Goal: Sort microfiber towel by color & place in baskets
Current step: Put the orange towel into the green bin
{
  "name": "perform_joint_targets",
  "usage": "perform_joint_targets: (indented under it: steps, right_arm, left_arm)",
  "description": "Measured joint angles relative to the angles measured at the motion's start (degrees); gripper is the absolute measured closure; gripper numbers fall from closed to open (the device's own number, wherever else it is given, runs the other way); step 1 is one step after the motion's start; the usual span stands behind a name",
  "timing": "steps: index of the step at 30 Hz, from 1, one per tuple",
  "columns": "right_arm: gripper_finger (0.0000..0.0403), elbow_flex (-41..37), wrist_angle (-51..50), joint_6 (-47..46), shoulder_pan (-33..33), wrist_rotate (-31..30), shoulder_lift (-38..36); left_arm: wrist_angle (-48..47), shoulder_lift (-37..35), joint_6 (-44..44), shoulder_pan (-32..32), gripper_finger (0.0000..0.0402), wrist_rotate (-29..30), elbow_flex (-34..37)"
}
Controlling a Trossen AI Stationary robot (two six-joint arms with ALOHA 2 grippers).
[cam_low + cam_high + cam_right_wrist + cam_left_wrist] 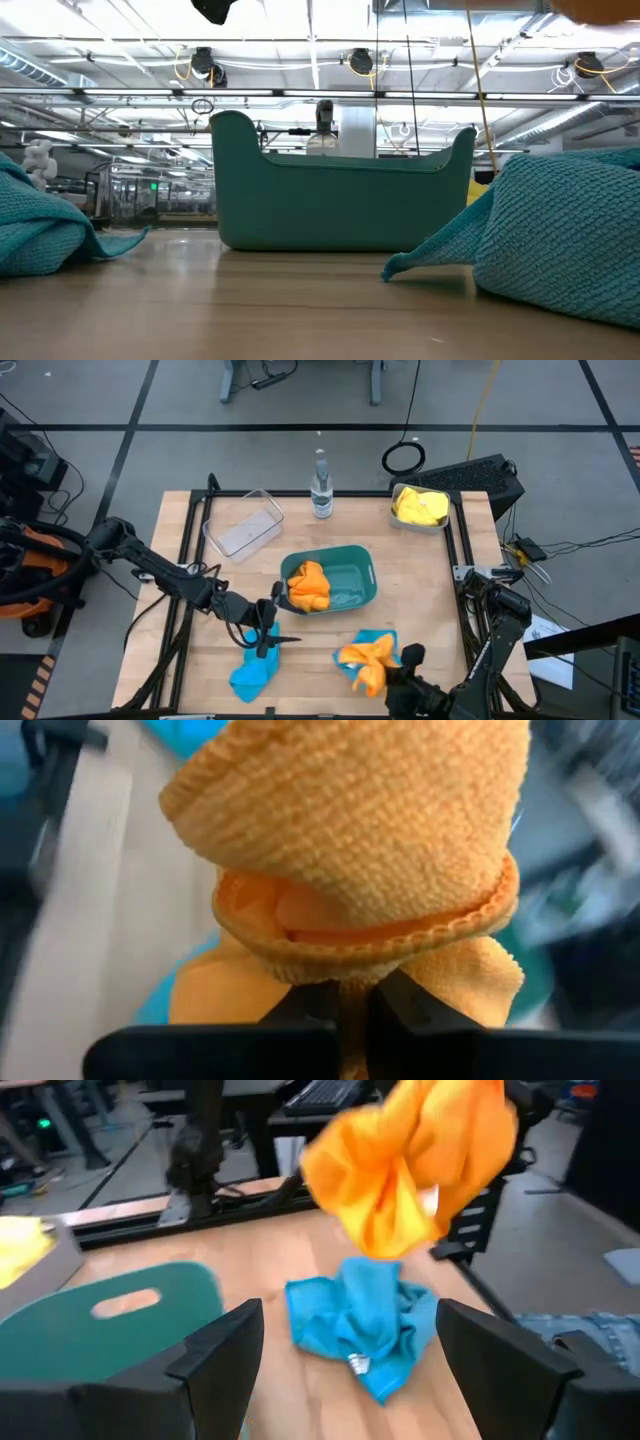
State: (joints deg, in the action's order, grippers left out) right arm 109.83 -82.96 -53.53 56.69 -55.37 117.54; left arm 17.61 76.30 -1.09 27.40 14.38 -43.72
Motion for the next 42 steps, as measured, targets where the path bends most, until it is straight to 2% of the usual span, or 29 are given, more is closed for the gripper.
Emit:
perform_joint_targets:
  steps: [2, 5, 10, 15, 19, 23, 28, 30, 32, 35, 42]
  right_arm:
    - [0.0398, 0.8, 1.8, 6.4, -0.7, -5.1, 0.0]
    - [0.0399, 2.1, 2.2, 13.5, -2.6, -8.9, 0.0]
    - [0.0399, 6.8, 1.7, 27.4, -7.1, -7.2, 0.0]
    - [0.0399, 13.8, 1.9, 39.2, -11.3, -7.3, 0.0]
    - [0.0399, 15.9, -0.5, 39.6, -13.9, -6.2, -1.9]
    - [0.0399, 13.0, -2.7, 29.7, -15.0, -2.8, -4.9]
    - [0.0399, 6.6, 5.9, 23.4, -15.0, -4.6, -6.1]
    - [0.0399, 3.2, 12.6, 27.2, -15.1, -5.8, -6.1]
    - [0.0398, -0.2, 18.5, 37.0, -15.5, -5.2, -6.1]
    - [0.0398, -1.5, 19.9, 46.7, -16.0, -0.4, -6.6]
    - [0.0398, -0.6, 18.1, 49.2, -18.5, 5.3, -18.0]
  left_arm:
    - [3.2, 1.5, -1.4, 0.0, 0.01, -1.2, 0.0]
    - [8.8, 3.8, -3.3, 0.0, 0.01, -2.2, 0.0]
    - [15.5, 6.5, -5.7, 0.0, 0.01, -2.3, 0.0]
    - [16.7, 7.0, -6.9, 0.0, 0.01, -2.2, 0.0]
    - [16.8, 7.0, -6.9, 0.2, 0.01, 0.6, 0.0]
    - [17.0, 7.0, -6.8, 1.4, 0.01, 2.1, 0.0]
    - [16.9, 7.0, -6.8, 2.2, 0.0098, 3.4, 0.0]
    - [17.3, 7.0, -5.8, 2.4, 0.0093, 4.3, 0.0]
    - [17.5, 7.0, -4.0, 2.5, 0.0085, 5.6, 0.0]
    - [17.4, 7.0, -2.9, 2.4, 0.0071, 8.2, 0.0]
    - [17.4, 7.0, -2.6, 2.4, 0.0054, 9.1, 0.0]
